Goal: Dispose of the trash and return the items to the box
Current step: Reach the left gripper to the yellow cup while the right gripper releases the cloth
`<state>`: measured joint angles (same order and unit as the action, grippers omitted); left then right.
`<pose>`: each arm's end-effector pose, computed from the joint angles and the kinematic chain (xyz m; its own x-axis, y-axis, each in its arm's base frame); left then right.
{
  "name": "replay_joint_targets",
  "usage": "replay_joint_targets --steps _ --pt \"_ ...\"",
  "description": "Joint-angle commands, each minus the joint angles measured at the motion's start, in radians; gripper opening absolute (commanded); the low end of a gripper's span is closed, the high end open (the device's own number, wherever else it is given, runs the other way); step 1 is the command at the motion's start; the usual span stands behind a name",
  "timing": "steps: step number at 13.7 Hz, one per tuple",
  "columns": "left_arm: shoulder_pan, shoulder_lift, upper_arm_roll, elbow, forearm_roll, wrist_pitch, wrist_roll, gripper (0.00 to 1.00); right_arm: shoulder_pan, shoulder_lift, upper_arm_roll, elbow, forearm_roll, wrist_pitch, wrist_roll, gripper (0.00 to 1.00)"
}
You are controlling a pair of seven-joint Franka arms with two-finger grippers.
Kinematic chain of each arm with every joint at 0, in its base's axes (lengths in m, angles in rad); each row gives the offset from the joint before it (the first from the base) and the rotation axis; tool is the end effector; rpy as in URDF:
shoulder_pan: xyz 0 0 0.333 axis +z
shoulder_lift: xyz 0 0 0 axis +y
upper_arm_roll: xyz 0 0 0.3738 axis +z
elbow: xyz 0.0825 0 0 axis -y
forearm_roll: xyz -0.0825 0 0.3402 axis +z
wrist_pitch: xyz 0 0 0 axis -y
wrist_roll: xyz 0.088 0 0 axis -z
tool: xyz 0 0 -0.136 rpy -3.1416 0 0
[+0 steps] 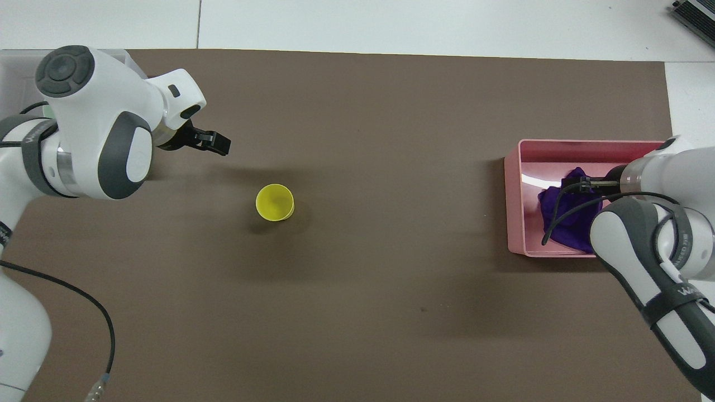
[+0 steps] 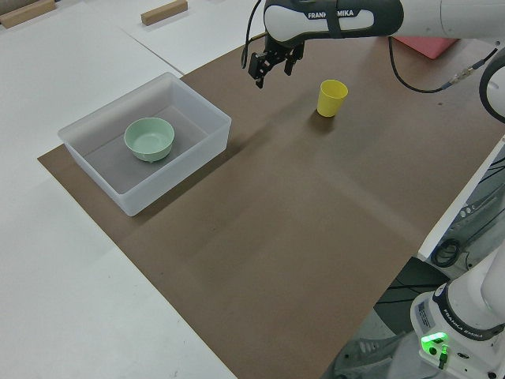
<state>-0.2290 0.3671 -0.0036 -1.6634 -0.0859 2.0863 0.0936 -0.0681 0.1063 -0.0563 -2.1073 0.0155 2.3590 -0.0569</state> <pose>0.6294 -0.1554 0.4447 0.9583 -0.2791 0.0612 -0.2832 -0.9563 0.0728 0.5461 -0.0670 0.4363 0.9865 -0.0759 0.1452 -0.0770 -0.9970 0.0018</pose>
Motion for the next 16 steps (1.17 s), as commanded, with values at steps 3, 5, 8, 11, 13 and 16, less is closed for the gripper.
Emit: replay_joint_targets --steps 3,5,8,11,13,16 --pt "-0.099 -0.092 0.014 -0.122 -0.002 -0.011 -0.028 1.00 0.089 -0.065 0.006 0.049 0.001 -0.132 0.170 1.00" --pt "-0.139 -0.123 0.016 -0.188 -0.002 0.009 -0.102 1.00 0.119 -0.101 0.006 0.068 -0.002 -0.185 0.216 1.00" --pt "-0.177 -0.152 0.014 -0.287 -0.002 0.123 -0.141 1.00 0.108 -0.123 0.006 0.208 -0.005 -0.386 0.207 1.00" --pt "-0.193 -0.181 0.014 -0.453 -0.002 0.374 -0.164 1.00 0.106 -0.128 0.001 0.329 -0.005 -0.520 0.181 1.00" --pt "-0.193 -0.178 0.014 -0.469 -0.002 0.397 -0.167 0.11 0.105 -0.128 -0.002 0.400 -0.005 -0.602 0.167 1.00" --pt "-0.193 -0.177 0.014 -0.461 -0.002 0.397 -0.203 0.00 0.105 -0.128 -0.008 0.493 -0.006 -0.719 0.129 1.00"
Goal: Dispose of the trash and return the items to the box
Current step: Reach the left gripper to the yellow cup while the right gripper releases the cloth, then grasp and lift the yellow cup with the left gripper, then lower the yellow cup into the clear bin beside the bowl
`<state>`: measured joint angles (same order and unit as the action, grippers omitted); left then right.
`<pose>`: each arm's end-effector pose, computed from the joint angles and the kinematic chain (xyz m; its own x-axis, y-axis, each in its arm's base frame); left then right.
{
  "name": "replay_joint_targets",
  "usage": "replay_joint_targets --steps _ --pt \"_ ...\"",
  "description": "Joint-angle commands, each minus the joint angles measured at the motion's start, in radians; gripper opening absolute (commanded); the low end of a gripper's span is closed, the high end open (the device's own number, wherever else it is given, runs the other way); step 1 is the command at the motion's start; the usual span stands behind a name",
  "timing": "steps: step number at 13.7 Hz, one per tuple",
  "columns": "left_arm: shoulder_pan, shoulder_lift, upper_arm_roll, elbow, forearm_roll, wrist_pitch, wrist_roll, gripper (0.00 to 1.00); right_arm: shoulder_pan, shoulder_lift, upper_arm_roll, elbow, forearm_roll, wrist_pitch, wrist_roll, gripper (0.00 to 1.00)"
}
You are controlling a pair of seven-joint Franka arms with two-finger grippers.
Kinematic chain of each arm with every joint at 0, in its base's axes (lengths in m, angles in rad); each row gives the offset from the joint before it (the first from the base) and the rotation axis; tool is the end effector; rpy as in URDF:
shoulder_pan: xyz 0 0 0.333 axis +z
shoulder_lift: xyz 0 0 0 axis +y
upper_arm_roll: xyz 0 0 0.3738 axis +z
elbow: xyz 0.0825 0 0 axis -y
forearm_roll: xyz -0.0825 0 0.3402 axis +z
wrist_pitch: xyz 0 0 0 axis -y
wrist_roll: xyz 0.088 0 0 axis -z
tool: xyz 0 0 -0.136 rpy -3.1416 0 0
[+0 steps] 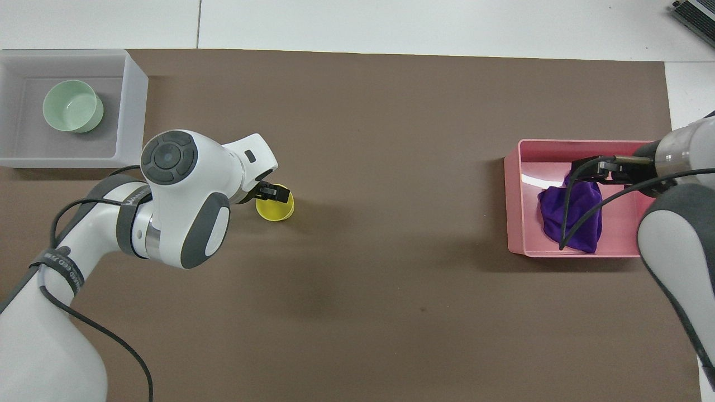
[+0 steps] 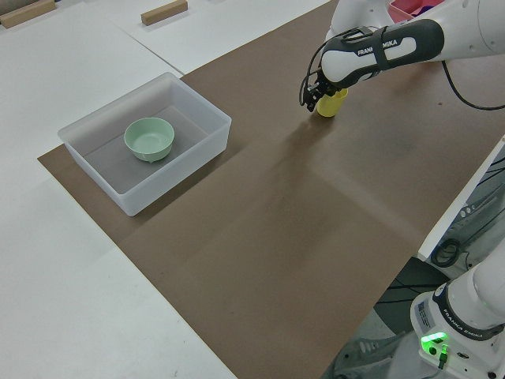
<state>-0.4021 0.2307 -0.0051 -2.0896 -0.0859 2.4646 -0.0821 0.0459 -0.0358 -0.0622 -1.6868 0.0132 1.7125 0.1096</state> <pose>0.5300 -0.2300 0.3848 0.9583 -0.2514 0.1359 -0.2631 -0.9618 0.0754 0.5109 -0.0074 0.6341 0.9901 -0.1275 0.0593 -0.1264 -0.9917 -0.0220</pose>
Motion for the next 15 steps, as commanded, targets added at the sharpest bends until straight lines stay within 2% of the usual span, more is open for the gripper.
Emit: replay_joint_targets --steps 1,4,7,11,15 --pt "-0.018 -0.037 0.016 -0.021 -0.001 0.008 -0.027 0.00 -0.011 0.014 -0.004 0.108 -0.004 -0.114 -0.051 1.00" --pt "-0.004 -0.059 0.022 0.022 -0.003 -0.038 -0.027 0.00 -0.011 0.014 -0.004 0.171 -0.007 -0.200 -0.071 1.00" --pt "0.069 -0.083 0.036 0.097 -0.001 -0.101 -0.013 0.00 -0.012 -0.001 -0.004 0.165 -0.007 -0.199 -0.080 1.00" --pt "0.186 -0.036 0.036 0.241 0.000 -0.127 0.018 0.00 -0.014 0.008 -0.001 0.170 -0.030 -0.197 -0.096 1.00" --pt "0.345 0.051 0.034 0.457 0.003 -0.228 0.134 0.00 -0.018 -0.006 -0.001 0.130 -0.025 -0.185 -0.084 1.00"
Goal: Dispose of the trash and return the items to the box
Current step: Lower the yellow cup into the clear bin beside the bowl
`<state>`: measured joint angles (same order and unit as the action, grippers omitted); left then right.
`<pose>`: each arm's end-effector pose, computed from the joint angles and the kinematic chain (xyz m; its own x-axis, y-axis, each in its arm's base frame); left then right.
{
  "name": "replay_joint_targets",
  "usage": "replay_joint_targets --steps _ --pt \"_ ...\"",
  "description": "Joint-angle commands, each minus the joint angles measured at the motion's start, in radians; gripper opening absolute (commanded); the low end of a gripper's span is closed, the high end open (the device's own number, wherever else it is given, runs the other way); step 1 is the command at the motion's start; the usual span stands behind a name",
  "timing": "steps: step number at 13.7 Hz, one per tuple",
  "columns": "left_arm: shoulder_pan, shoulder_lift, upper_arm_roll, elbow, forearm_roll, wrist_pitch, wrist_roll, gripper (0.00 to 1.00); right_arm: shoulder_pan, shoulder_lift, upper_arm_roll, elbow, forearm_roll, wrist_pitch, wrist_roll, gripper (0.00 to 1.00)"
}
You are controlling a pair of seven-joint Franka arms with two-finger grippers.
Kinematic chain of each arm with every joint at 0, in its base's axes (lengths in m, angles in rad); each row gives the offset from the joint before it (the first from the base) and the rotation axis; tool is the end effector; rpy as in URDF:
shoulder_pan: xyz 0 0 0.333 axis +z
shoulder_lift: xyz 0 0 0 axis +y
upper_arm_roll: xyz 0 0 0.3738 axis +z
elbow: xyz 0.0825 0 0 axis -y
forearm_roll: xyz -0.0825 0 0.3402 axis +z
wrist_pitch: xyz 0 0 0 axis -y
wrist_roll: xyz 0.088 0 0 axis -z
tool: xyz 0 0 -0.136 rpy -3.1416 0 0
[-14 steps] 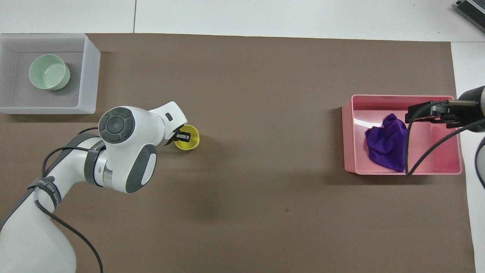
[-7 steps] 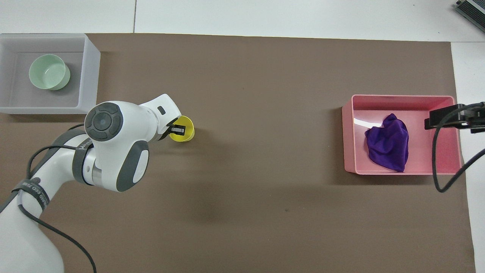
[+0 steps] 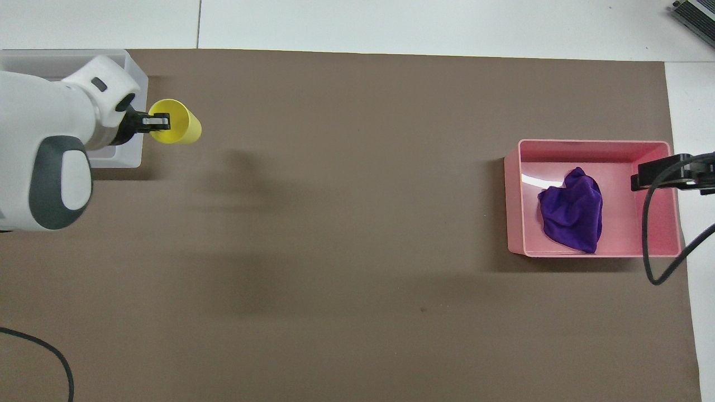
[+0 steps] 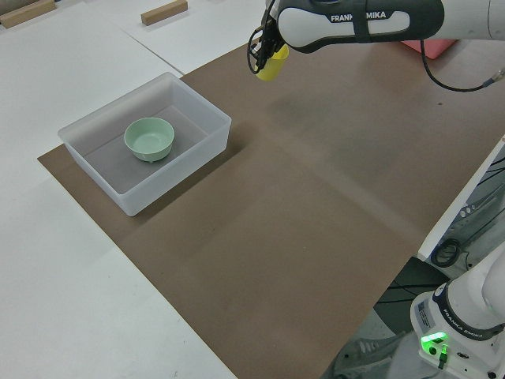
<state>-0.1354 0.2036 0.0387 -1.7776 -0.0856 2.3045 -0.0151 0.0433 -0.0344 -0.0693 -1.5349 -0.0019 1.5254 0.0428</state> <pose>0.6244 -0.0662 0.5215 0.9488 -0.0226 0.3149 -0.0488 -0.9960 0.0754 0.4944 -0.0139 0.6818 0.9973 -0.0688 0.0248 -0.0688 -0.9976 -0.0015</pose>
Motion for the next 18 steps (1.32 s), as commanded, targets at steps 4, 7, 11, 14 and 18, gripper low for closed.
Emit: replay_joint_targets --steps 4,7,11,14,18 --pt "0.212 0.178 -0.017 0.292 -0.003 -0.100 0.194 0.00 -0.014 -0.021 0.006 -0.044 -0.010 0.016 -0.017 1.00" --pt "0.275 0.305 -0.023 0.456 -0.003 -0.166 0.260 0.00 -0.016 -0.021 0.006 -0.042 -0.010 0.006 -0.018 1.00" --pt "0.378 0.408 -0.072 0.524 -0.002 -0.162 0.335 0.00 -0.014 -0.022 0.005 -0.044 -0.023 0.012 -0.024 1.00" --pt "0.411 0.442 -0.068 0.521 -0.002 -0.157 0.339 0.00 -0.013 -0.024 0.006 -0.047 -0.021 0.007 -0.026 1.00" --pt "0.410 0.456 -0.068 0.486 0.000 -0.105 0.339 0.00 -0.014 -0.027 0.006 -0.054 -0.020 0.007 -0.026 1.00"
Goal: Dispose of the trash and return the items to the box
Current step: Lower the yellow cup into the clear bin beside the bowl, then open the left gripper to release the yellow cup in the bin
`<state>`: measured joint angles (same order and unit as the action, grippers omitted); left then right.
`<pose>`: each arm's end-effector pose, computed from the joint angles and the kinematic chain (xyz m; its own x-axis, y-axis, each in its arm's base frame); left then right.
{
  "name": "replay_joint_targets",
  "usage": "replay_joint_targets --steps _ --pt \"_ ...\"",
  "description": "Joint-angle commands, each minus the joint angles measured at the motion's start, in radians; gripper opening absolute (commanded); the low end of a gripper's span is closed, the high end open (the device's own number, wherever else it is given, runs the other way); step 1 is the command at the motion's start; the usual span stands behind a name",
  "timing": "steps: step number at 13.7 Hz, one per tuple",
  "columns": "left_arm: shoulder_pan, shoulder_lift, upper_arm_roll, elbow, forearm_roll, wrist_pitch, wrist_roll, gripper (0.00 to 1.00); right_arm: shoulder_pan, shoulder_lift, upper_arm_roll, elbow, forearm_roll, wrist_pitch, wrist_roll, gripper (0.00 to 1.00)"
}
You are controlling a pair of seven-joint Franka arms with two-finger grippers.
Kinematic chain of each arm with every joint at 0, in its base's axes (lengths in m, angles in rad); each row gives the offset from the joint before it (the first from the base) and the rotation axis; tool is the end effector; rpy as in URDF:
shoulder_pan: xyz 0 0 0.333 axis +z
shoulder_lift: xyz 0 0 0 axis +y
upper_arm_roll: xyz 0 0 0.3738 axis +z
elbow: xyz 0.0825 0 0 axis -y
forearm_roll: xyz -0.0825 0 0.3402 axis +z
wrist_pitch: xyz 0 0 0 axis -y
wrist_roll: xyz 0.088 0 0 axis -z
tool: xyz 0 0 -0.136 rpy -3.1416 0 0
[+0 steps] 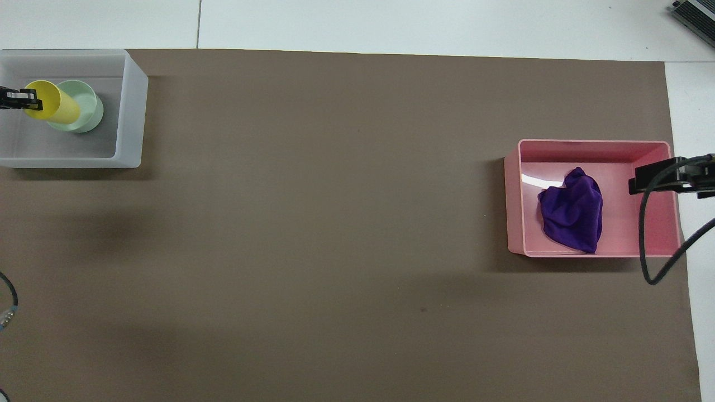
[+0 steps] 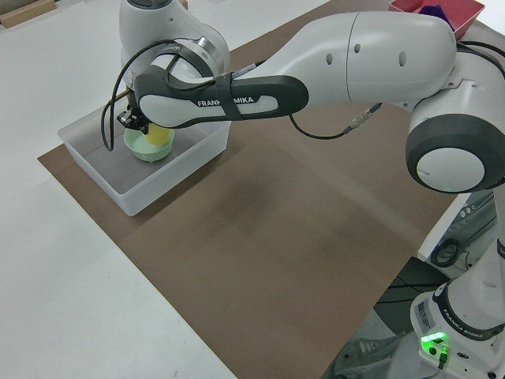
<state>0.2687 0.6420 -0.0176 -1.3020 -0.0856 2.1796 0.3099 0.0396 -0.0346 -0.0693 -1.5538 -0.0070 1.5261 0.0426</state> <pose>0.7309 0.1858 0.4244 0.9688 -0.0110 0.2475 -0.0153 -0.9998 0.0154 0.4937 -0.0164 0.6739 0.9973 -0.0725 0.0070 -0.0726 -0.9974 0.0043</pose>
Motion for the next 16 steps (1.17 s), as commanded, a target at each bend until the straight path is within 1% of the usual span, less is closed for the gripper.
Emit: replay_joint_targets --steps 1,3,7,8,9,10,11,12,13,15,16 --pt "0.003 0.016 -0.010 -0.005 0.003 0.037 0.014 0.00 -0.010 -0.030 0.006 -0.040 -0.016 0.006 -0.026 1.00" --pt "0.001 0.008 -0.012 -0.051 0.001 0.071 0.014 0.00 -0.010 -0.030 0.006 -0.040 -0.015 0.005 -0.026 1.00" --pt "-0.003 0.005 -0.009 -0.086 0.000 0.144 0.015 0.00 -0.010 -0.030 0.006 -0.040 -0.015 0.005 -0.026 1.00" --pt "-0.005 0.002 -0.009 -0.104 0.000 0.155 0.020 0.35 -0.009 -0.030 0.006 -0.042 -0.015 0.005 -0.026 1.00" --pt "-0.006 -0.001 -0.009 -0.105 0.001 0.158 0.026 0.61 -0.010 -0.030 0.006 -0.042 -0.015 0.005 -0.026 1.00" --pt "-0.008 -0.001 -0.009 -0.097 0.004 0.152 0.028 0.74 -0.010 -0.031 0.006 -0.042 -0.015 0.005 -0.026 1.00" --pt "-0.009 0.001 -0.009 -0.089 0.004 0.148 0.028 0.84 -0.010 -0.033 0.006 -0.045 -0.015 0.005 -0.026 1.00" --pt "-0.008 0.001 -0.009 -0.080 0.003 0.143 0.031 0.90 -0.010 -0.034 0.006 -0.049 -0.015 0.006 -0.026 1.00" --pt "-0.006 0.001 -0.009 -0.076 0.003 0.141 0.034 1.00 -0.010 -0.037 0.006 -0.052 -0.015 0.006 -0.026 1.00" --pt "-0.011 -0.010 -0.009 -0.074 0.001 0.144 0.054 1.00 -0.010 -0.038 0.006 -0.052 -0.015 0.006 -0.026 1.00" --pt "-0.020 -0.040 -0.012 -0.077 0.004 0.146 0.055 1.00 -0.010 -0.038 0.006 -0.051 -0.015 0.006 -0.024 1.00"
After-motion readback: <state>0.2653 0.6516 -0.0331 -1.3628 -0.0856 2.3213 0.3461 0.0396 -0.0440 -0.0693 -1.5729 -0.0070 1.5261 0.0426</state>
